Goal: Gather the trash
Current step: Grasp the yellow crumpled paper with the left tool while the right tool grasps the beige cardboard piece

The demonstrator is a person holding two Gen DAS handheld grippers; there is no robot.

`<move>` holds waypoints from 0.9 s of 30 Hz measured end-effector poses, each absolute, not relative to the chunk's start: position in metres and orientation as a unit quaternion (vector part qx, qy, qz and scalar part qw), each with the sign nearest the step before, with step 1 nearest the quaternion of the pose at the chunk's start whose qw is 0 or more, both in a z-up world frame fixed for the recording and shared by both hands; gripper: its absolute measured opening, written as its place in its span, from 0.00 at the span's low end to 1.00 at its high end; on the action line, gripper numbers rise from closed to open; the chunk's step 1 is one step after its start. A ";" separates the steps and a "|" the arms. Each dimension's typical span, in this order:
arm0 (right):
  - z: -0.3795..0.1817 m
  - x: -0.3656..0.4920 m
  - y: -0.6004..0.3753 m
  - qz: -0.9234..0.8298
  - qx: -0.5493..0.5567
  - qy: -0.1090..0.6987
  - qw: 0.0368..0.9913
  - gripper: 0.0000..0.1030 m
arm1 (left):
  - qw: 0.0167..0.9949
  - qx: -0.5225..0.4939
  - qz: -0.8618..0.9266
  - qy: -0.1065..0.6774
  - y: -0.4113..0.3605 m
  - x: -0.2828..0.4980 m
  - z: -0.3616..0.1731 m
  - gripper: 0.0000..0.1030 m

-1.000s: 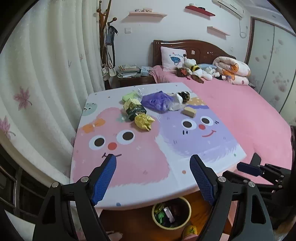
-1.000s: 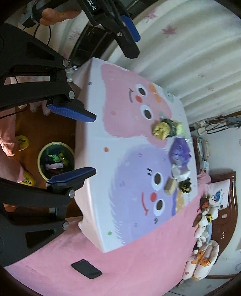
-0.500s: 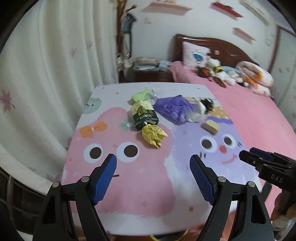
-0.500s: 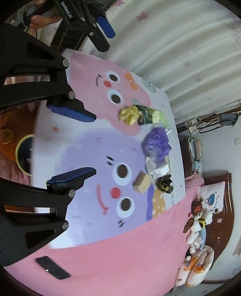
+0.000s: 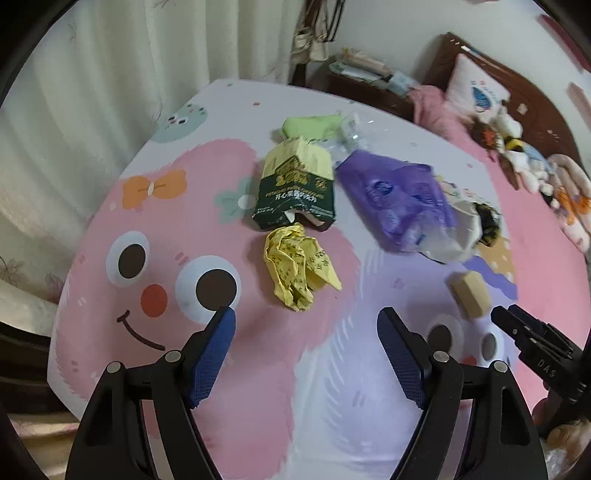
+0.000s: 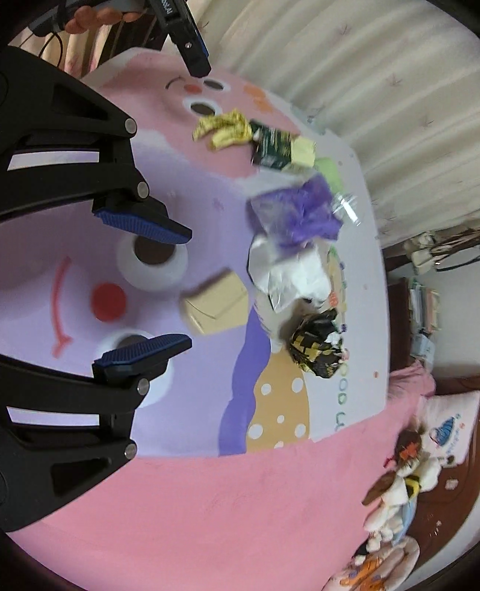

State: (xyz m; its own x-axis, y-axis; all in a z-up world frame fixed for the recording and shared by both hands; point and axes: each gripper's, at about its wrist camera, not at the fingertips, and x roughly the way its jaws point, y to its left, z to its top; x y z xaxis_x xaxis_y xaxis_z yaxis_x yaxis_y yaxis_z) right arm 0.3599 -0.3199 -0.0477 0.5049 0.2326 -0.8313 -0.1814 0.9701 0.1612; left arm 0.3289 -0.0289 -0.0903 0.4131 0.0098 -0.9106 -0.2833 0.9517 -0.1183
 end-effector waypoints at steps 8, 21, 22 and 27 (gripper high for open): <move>-0.092 0.400 -0.303 0.142 -0.018 0.507 0.850 0.46 | 0.808 -0.157 0.137 0.552 -0.014 0.357 -0.123 0.79; -0.100 0.407 -0.291 0.164 -0.033 0.494 0.853 0.39 | 0.784 -0.180 0.161 0.571 -0.003 0.386 -0.151 0.79; -0.099 0.406 -0.292 0.168 -0.028 0.493 0.853 0.39 | 0.783 -0.179 0.163 0.573 -0.003 0.388 -0.154 0.79; -0.090 0.404 -0.292 0.184 -0.013 0.487 0.854 0.38 | 0.780 -0.182 0.171 0.574 0.001 0.397 -0.163 0.77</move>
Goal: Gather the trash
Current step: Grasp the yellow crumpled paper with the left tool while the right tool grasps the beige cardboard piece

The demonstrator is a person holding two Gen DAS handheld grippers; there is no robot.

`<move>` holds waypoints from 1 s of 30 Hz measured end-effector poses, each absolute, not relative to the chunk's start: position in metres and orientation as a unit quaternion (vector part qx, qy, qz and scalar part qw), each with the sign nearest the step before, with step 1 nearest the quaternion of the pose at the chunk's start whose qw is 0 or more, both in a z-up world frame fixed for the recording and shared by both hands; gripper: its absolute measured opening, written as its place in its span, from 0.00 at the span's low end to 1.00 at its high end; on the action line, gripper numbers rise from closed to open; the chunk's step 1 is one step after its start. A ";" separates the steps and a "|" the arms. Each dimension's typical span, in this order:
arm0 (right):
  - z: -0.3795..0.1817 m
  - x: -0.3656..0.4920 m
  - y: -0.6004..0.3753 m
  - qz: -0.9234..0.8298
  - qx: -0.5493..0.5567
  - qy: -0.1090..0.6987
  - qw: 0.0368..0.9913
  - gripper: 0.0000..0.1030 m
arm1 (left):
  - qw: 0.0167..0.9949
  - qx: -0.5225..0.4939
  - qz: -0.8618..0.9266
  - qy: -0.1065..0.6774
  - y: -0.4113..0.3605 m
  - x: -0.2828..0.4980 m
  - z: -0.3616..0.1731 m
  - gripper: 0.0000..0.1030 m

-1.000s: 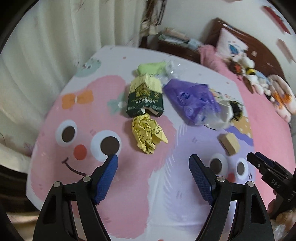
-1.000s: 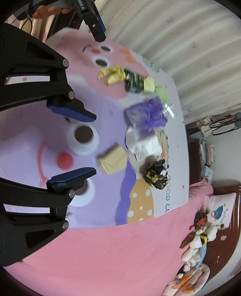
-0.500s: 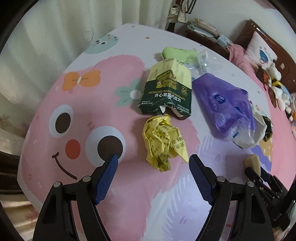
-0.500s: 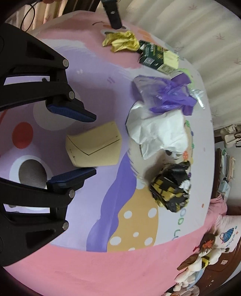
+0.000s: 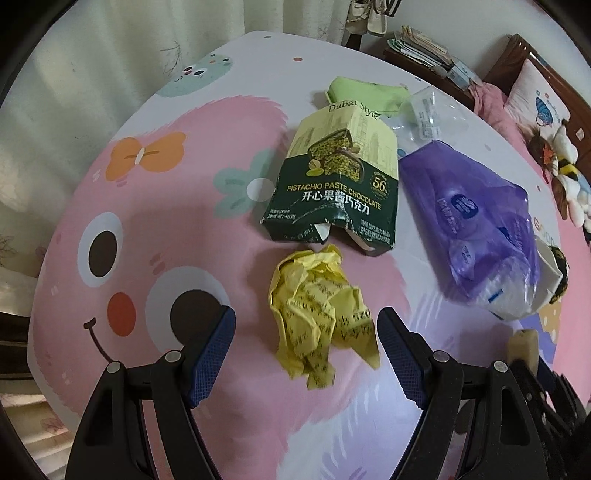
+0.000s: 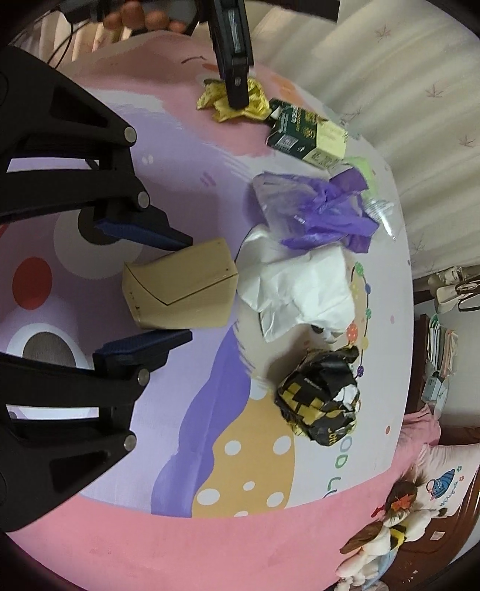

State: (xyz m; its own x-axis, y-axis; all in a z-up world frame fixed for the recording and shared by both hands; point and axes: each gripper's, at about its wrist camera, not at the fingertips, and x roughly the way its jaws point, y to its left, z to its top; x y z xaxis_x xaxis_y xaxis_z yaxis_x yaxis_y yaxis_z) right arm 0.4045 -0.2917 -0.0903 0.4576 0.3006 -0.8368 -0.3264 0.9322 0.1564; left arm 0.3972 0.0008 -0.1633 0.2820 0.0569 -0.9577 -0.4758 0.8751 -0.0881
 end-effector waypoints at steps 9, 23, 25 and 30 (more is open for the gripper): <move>-0.079 0.393 -0.290 0.202 -0.003 0.481 0.853 0.38 | 0.782 -0.182 0.162 0.574 0.000 0.404 -0.170 0.38; -0.054 0.359 -0.281 0.210 0.019 0.463 0.861 0.38 | 0.818 -0.114 0.091 0.556 -0.043 0.357 -0.123 0.33; -0.048 0.351 -0.278 0.211 0.023 0.459 0.863 0.38 | 0.824 -0.110 0.075 0.550 -0.046 0.345 -0.111 0.33; -0.027 0.323 -0.270 0.211 0.034 0.441 0.872 0.38 | 0.832 -0.107 0.044 0.542 -0.045 0.304 -0.085 0.33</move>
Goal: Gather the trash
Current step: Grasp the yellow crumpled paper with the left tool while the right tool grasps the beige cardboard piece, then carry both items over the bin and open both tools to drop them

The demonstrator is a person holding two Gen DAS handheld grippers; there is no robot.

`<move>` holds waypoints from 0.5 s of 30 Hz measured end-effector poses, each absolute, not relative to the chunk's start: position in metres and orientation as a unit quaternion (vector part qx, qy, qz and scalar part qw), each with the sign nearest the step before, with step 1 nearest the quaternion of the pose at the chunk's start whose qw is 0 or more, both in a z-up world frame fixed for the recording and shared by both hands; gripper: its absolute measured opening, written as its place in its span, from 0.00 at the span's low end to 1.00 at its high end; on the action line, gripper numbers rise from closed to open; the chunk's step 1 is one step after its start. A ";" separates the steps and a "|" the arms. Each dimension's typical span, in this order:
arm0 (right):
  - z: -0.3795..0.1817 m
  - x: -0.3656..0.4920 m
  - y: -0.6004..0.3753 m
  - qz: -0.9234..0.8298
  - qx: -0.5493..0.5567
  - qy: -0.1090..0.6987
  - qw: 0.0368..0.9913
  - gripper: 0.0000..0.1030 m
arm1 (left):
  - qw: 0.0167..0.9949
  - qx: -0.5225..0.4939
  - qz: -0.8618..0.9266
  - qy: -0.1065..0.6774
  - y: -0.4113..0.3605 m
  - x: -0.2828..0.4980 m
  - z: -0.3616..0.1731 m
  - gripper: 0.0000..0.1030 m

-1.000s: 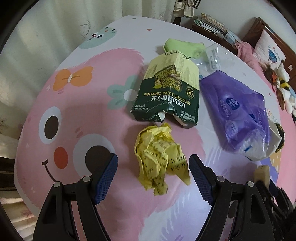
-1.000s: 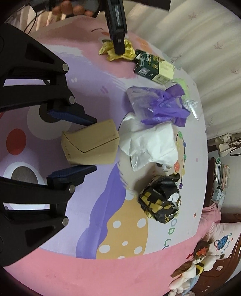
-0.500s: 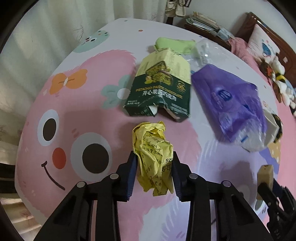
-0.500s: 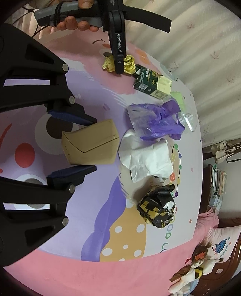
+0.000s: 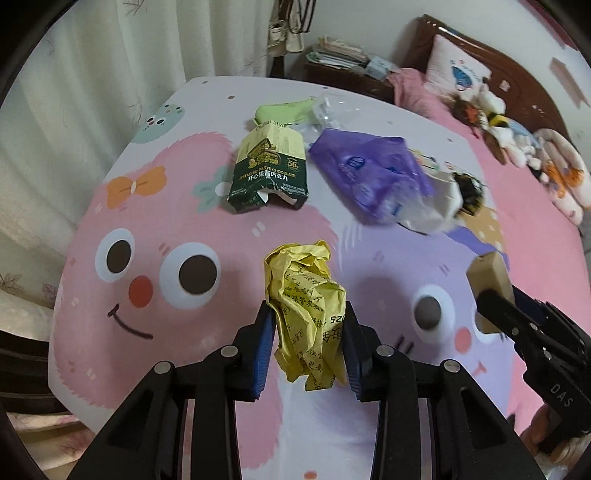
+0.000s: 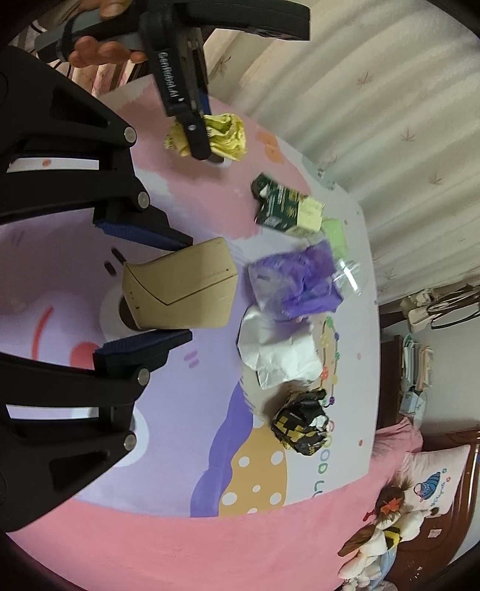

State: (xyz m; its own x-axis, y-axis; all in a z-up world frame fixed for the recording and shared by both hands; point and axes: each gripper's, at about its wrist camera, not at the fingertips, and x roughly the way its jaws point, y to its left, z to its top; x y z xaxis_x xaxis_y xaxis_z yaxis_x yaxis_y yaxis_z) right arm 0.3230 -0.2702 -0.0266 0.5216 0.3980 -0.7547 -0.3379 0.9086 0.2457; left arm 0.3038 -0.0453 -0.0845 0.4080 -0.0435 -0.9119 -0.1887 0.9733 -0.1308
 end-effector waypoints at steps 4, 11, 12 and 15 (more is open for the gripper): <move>-0.008 0.291 -0.262 0.212 0.047 0.426 0.878 0.38 | 0.842 -0.095 0.018 0.531 -0.042 0.271 -0.061 0.33; 0.018 0.214 -0.236 0.194 0.064 0.395 0.896 0.39 | 0.855 -0.059 -0.036 0.515 -0.023 0.212 -0.032 0.33; 0.021 0.201 -0.230 0.189 0.067 0.390 0.899 0.38 | 0.856 -0.052 -0.046 0.513 -0.020 0.200 -0.028 0.33; 0.024 0.160 -0.214 0.170 0.078 0.381 0.906 0.39 | 0.860 -0.029 -0.075 0.504 -0.009 0.165 -0.018 0.33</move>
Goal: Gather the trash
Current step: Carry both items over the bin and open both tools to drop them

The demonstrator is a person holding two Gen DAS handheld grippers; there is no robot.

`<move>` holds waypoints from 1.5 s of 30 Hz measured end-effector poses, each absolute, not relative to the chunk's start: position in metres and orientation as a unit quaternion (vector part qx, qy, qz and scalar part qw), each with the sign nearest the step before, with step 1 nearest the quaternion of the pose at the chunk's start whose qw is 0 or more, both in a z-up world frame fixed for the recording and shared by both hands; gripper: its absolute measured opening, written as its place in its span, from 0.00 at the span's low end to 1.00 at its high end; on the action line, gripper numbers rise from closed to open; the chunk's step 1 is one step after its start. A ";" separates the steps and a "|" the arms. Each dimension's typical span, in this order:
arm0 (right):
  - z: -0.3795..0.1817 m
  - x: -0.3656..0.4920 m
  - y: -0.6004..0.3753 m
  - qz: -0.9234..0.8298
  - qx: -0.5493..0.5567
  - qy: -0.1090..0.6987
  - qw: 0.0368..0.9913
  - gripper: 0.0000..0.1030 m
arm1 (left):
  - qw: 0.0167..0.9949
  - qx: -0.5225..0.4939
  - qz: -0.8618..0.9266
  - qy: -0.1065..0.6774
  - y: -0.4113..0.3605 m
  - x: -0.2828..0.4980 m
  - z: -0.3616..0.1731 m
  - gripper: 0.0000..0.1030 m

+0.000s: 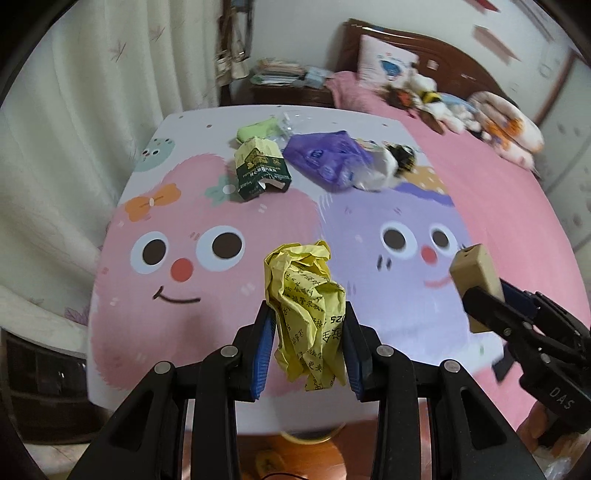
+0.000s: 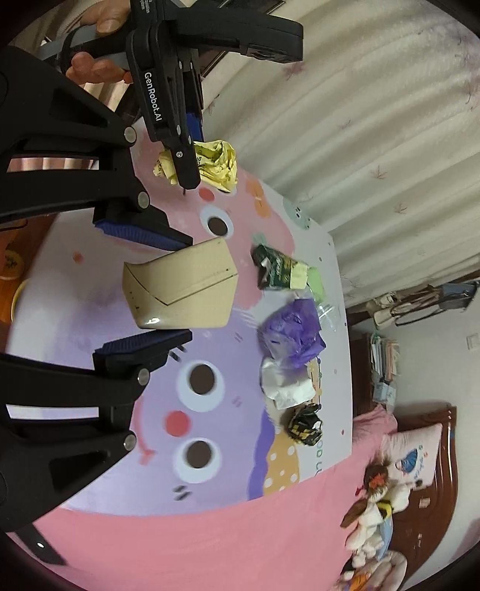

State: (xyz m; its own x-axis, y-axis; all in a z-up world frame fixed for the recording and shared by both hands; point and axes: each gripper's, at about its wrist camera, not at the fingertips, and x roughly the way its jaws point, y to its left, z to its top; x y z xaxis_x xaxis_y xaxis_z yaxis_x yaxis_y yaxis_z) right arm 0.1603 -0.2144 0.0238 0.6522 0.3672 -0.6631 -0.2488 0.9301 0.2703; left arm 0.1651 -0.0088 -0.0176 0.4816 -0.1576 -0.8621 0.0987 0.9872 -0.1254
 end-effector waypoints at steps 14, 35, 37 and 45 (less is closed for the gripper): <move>-0.019 -0.015 -0.149 0.088 0.106 0.414 0.900 0.39 | 0.830 0.016 -0.168 0.531 0.014 0.033 -0.048 0.33; -0.214 -0.054 -0.192 0.011 0.151 0.546 0.824 0.39 | 0.745 0.028 -0.161 0.646 -0.056 -0.008 -0.263 0.33; -0.245 -0.048 -0.199 0.005 0.154 0.557 0.816 0.39 | 0.739 0.023 -0.154 0.656 -0.058 -0.005 -0.294 0.33; -0.339 -0.031 -0.213 -0.010 0.168 0.581 0.797 0.39 | 0.733 0.012 -0.148 0.664 -0.064 0.014 -0.380 0.37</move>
State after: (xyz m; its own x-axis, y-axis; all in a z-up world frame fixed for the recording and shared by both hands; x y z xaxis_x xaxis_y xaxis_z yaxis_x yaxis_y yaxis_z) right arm -0.0312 -0.2131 -0.3387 0.3257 0.1787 -0.9284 0.2110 0.9435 0.2556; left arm 0.0136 -0.0639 -0.3805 0.0759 -0.2010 -0.9767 0.2318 0.9562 -0.1787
